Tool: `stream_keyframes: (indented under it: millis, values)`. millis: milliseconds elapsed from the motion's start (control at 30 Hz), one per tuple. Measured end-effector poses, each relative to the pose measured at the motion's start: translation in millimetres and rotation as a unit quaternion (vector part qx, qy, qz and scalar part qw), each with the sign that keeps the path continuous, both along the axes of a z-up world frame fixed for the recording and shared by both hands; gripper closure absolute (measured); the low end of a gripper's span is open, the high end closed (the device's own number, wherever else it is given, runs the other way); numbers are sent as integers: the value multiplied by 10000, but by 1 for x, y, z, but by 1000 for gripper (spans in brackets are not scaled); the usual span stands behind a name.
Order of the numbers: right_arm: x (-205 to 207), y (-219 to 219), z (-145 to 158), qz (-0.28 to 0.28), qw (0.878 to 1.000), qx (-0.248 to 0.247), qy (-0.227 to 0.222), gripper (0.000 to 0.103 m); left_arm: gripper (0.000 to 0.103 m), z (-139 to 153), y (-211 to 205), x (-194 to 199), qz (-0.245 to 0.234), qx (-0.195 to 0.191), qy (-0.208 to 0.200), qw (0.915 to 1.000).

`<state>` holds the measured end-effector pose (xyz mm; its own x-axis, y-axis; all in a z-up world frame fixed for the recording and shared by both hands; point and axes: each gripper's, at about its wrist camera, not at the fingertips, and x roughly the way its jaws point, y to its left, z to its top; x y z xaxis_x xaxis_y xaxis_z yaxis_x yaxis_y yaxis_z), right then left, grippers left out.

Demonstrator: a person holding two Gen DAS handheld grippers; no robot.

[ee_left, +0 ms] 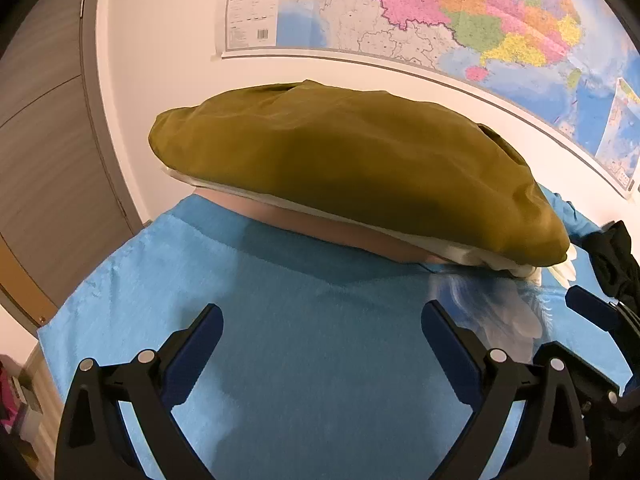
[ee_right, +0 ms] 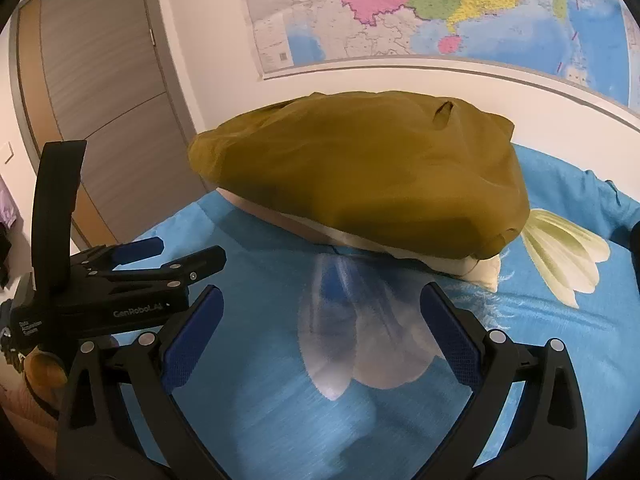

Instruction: Fold large clothes

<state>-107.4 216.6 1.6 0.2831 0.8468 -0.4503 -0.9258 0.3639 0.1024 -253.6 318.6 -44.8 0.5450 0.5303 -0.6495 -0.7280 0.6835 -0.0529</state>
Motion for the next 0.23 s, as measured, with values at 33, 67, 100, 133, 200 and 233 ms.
stream_keyframes:
  millis: [33,67,100,133,200,233]
  values:
    - [-1,0,0,-6,10000,3,-8,6,7,0,-1,-1,25,-10,-4,10000]
    - [-2,-1,0,-10,10000,14,-24,6,7,1,-2,-2,45,-19,-17,10000]
    - [-3,-2,0,-4,10000,8,-23,6,7,1,-3,-3,53,-33,-31,10000]
    - [-5,-2,0,-16,10000,9,-26,6,7,1,-4,-4,50,-45,-51,10000]
    - [-6,-4,0,-27,10000,34,-31,6,7,2,-5,-5,54,-28,-62,10000]
    - [-6,-4,0,-28,10000,20,-18,6,7,1,-6,-5,45,-26,-53,10000]
